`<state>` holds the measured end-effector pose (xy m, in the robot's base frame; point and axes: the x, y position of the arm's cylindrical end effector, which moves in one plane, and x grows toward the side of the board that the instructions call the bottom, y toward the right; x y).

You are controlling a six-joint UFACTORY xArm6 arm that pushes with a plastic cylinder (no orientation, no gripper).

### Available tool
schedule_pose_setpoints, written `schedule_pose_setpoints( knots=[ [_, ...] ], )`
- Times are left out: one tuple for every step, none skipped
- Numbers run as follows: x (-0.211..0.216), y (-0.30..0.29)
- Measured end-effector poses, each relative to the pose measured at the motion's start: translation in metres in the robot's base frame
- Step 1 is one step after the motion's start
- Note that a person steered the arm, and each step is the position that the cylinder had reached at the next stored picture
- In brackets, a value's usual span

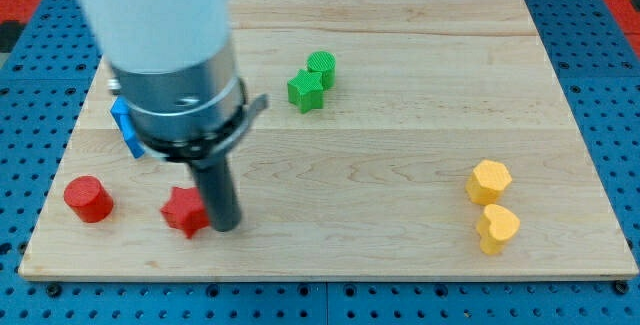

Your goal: Push the yellow hexagon towards the red star

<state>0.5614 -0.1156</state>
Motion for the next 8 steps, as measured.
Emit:
schedule_pose_setpoints(
  knots=[
    [-0.002, -0.069],
    [-0.003, -0.036],
    [-0.038, 0.036],
    [-0.104, 0.115],
    [-0.121, 0.253],
    [-0.111, 0.367],
    [-0.066, 0.4],
    [-0.041, 0.339]
  ],
)
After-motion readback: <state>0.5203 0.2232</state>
